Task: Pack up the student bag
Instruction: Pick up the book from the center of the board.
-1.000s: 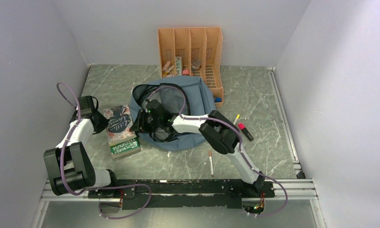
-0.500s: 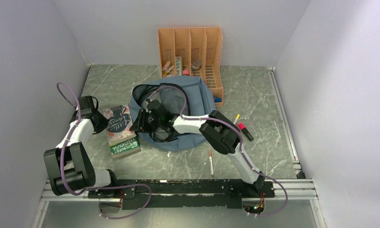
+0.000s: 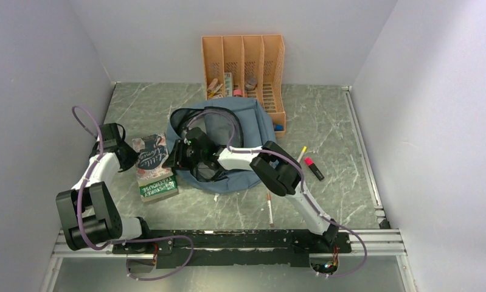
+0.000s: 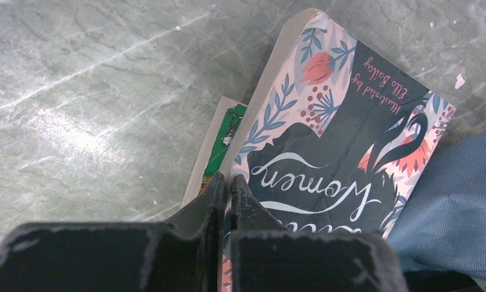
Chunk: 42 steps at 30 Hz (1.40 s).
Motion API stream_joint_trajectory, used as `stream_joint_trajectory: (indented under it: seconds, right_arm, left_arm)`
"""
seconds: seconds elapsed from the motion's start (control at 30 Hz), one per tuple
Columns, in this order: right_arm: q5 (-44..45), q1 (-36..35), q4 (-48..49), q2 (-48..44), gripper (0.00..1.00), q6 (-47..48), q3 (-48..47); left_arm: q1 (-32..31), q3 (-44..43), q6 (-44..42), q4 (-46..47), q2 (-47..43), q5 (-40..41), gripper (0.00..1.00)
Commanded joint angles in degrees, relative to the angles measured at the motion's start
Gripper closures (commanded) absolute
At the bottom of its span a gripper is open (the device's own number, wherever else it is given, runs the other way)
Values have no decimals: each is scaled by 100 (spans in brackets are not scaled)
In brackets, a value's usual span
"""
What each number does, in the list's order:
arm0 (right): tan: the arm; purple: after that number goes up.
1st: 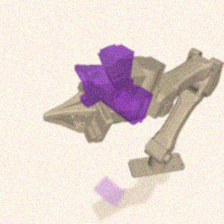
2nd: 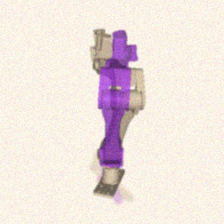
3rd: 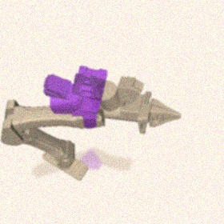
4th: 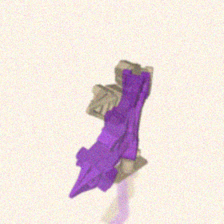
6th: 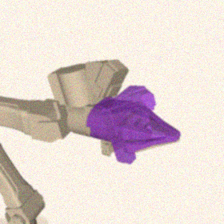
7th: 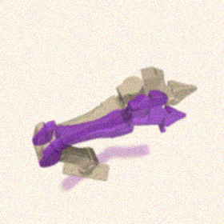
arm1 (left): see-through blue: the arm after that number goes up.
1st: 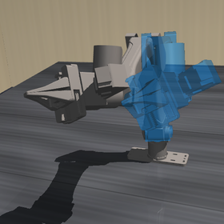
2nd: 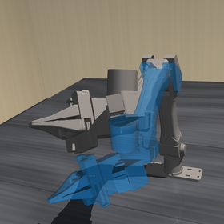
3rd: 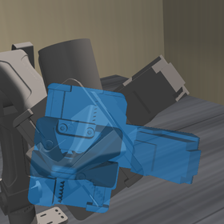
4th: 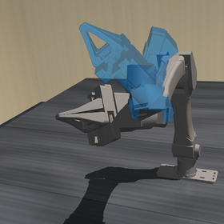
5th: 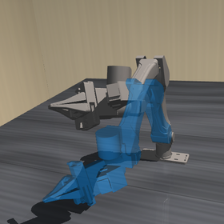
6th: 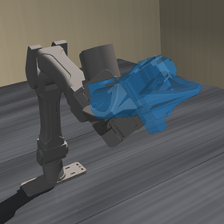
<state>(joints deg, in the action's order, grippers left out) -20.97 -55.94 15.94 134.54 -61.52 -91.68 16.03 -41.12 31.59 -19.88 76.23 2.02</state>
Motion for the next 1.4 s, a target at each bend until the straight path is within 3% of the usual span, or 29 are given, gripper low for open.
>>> stream_joint_trajectory:
  seconds: [0.0,0.2,0.43,0.5,0.77,0.97,1.1,1.23,1.37]
  right_arm:
    - [-347,-121,741,124,63,-226,-333]
    - [-298,-115,944,-179,85,190,-83]
    - [-167,-115,724,-582,100,1129,33]
    - [-189,-116,738,-684,100,1403,48]
    - [307,85,390,-1765,100,2778,396]
    - [298,738,91,-2682,100,2847,935]
    - [289,1362,-433,-3096,100,2328,1144]
    - [165,1929,225,-3412,100,1151,1824]
    - [157,2147,436,-3432,100,452,1892]
  left_arm:
    - [-64,362,14,-505,288,-677,95]
    - [-63,114,-8,-750,206,-755,91]
    - [-49,-1046,-64,-1656,-496,-248,41]
    - [-54,-1485,-117,-1965,-610,50,34]
    - [-133,-2663,-492,-2237,-809,210,27]
    - [-376,-2908,-897,-1452,-780,-1069,28]
    - [-541,-2702,-905,-883,-838,-1969,27]
    - [-684,-2446,-489,-327,-914,-2743,25]
    - [-1057,-2133,146,423,-987,-3192,14]
